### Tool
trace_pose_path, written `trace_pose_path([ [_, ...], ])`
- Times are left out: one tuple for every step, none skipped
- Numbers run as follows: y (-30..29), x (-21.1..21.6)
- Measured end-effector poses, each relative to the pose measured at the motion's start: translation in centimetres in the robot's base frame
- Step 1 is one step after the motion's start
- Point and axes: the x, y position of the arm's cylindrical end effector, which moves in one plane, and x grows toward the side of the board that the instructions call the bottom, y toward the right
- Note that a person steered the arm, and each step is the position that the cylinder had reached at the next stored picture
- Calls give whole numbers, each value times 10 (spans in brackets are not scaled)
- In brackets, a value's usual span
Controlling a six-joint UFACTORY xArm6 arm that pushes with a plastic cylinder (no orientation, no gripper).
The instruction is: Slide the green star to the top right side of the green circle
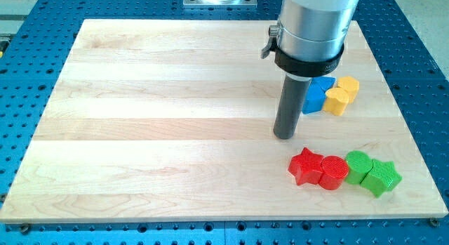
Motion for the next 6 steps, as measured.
trace_pose_path([
  [1,10],
  [3,16],
  [2,17],
  [32,17],
  [78,17],
  [78,13],
])
